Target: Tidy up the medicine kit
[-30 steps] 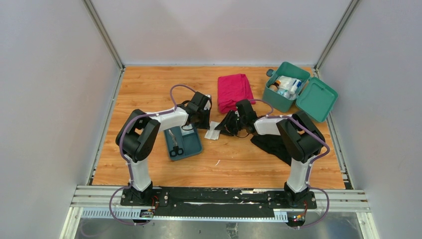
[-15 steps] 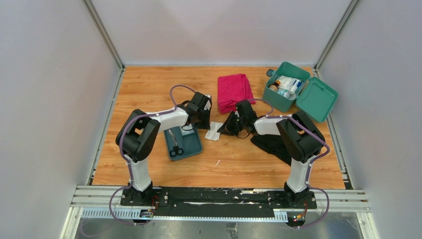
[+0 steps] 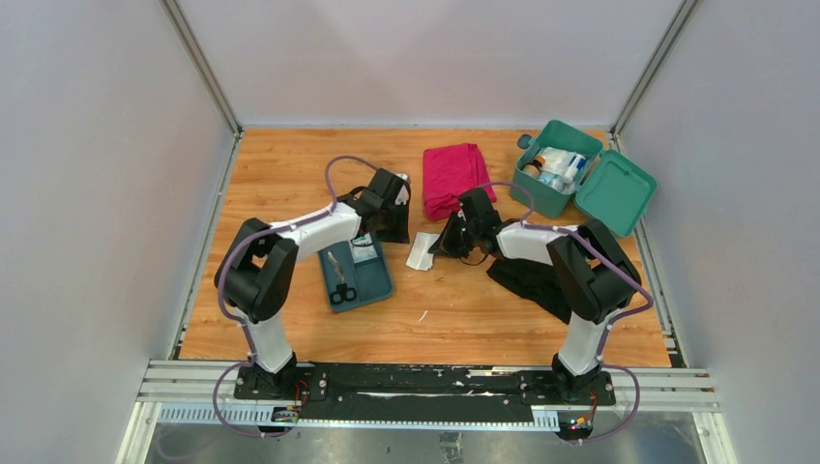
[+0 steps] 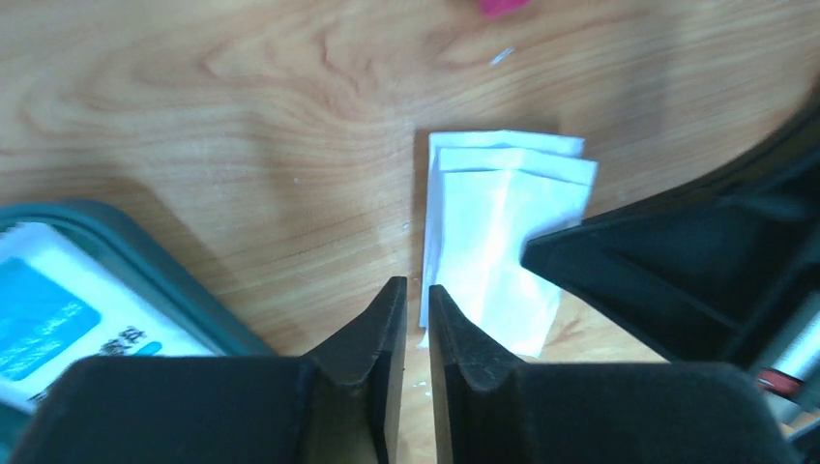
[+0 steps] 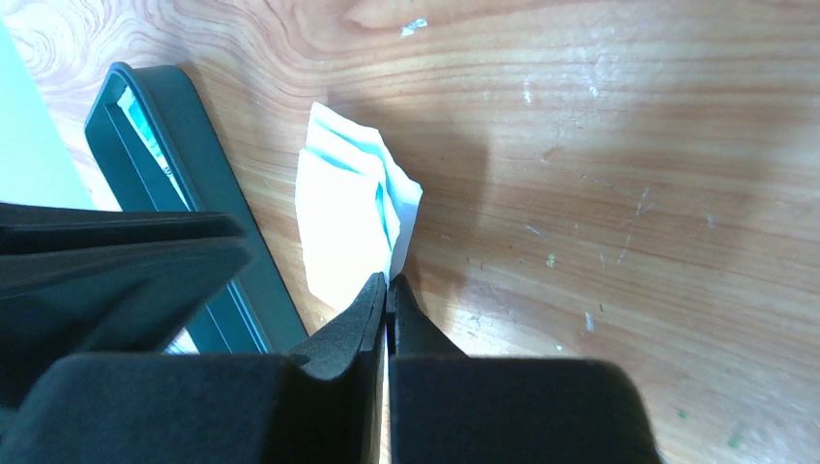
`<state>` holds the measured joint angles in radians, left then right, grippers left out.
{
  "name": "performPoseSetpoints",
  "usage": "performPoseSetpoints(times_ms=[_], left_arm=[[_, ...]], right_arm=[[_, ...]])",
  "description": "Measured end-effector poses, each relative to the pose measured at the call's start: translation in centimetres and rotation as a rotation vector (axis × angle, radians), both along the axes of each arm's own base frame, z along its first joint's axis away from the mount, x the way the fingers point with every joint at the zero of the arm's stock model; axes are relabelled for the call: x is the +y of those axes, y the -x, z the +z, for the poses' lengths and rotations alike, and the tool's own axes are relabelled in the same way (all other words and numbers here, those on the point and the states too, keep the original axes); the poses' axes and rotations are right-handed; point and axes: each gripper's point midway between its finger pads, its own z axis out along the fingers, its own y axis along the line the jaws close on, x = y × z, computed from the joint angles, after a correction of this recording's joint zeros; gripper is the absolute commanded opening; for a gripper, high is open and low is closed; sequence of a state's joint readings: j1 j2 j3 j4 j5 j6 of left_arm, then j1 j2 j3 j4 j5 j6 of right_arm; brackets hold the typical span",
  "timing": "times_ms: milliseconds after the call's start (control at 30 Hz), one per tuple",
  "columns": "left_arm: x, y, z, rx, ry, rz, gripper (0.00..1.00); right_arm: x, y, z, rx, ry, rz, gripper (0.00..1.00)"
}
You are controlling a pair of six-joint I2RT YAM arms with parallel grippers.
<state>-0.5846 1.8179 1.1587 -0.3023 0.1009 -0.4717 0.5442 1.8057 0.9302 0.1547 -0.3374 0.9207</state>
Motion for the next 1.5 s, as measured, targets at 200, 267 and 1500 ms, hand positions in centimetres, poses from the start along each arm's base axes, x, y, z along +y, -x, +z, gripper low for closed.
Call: performPoseSetpoints(times_ms=[200,267,1500], left_arm=[[0.1,-1.8,8.4,-0.169,0.053,0.032,0.33],[0.8,-2.1,11.3,-0.234,0.064,0.050,0.33],[24.8,12.3,22.3,-0.688,-0.254,0.557,0.45]], right_arm=[[-1.0,-0.4,2.4,-0.080,0.073,0.024,0.00],[-1.2,-0.5,3.3,-0.106,0.099,0.036,0.00],[5.5,6.1,7.8,-0.241,1.108,0.581,0.00]])
